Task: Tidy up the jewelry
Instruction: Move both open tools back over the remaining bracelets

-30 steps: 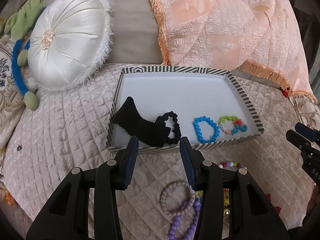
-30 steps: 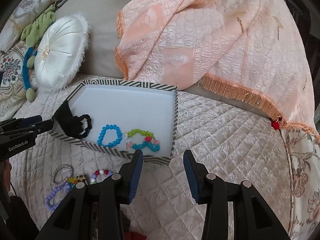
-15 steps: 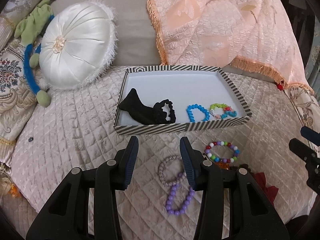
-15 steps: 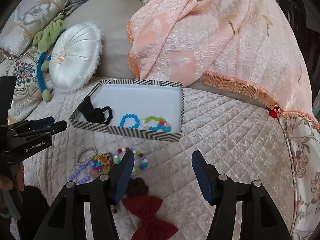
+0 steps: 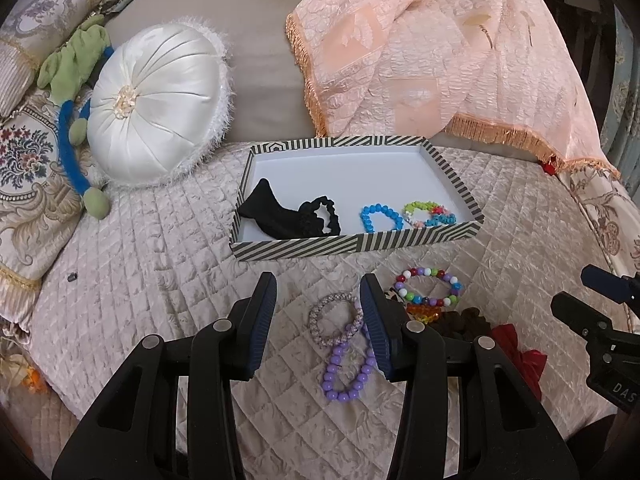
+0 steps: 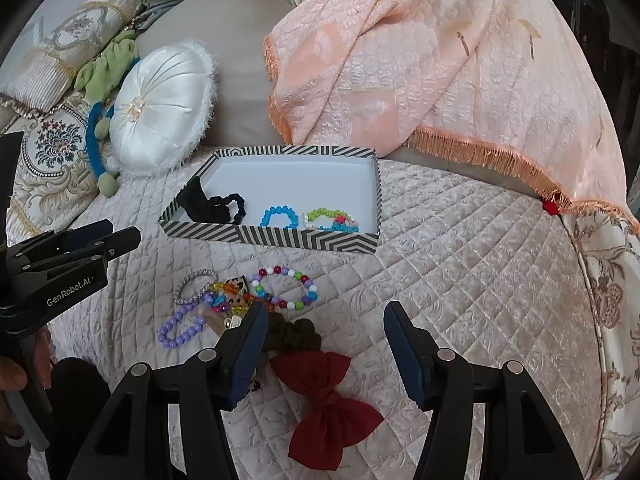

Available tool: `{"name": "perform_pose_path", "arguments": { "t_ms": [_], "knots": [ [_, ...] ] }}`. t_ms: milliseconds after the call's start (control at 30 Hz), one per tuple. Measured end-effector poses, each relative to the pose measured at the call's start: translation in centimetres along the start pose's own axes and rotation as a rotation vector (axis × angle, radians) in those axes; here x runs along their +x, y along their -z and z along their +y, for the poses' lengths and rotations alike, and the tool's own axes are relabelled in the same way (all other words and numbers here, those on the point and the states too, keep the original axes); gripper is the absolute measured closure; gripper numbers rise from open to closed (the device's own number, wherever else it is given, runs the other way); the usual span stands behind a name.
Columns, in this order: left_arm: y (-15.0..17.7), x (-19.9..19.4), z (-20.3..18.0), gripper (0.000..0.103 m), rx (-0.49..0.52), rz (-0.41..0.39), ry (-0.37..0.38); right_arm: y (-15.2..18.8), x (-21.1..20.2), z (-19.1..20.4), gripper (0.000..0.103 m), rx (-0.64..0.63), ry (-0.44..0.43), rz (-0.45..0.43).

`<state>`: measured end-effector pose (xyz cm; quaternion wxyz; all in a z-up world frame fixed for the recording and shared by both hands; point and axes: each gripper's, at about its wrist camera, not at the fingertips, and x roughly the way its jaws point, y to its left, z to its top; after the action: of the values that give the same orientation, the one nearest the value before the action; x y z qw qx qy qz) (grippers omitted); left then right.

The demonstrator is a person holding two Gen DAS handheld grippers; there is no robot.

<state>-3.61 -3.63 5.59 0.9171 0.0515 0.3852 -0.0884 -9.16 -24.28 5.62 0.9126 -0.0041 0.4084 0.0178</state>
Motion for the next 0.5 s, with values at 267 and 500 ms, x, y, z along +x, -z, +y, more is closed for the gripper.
{"name": "perform_pose_path", "arguments": {
  "t_ms": [267,500],
  "knots": [
    [0.6,0.1,0.0,0.059,-0.006,0.024,0.014,0.7,-0.4,-0.7,0.045,0.012,0.001,0.004],
    [1.3,1.3,1.1,0.057,-0.060,0.101,0.098,1.4,-0.3,-1.6,0.045,0.025,-0.012,0.020]
  ]
}}
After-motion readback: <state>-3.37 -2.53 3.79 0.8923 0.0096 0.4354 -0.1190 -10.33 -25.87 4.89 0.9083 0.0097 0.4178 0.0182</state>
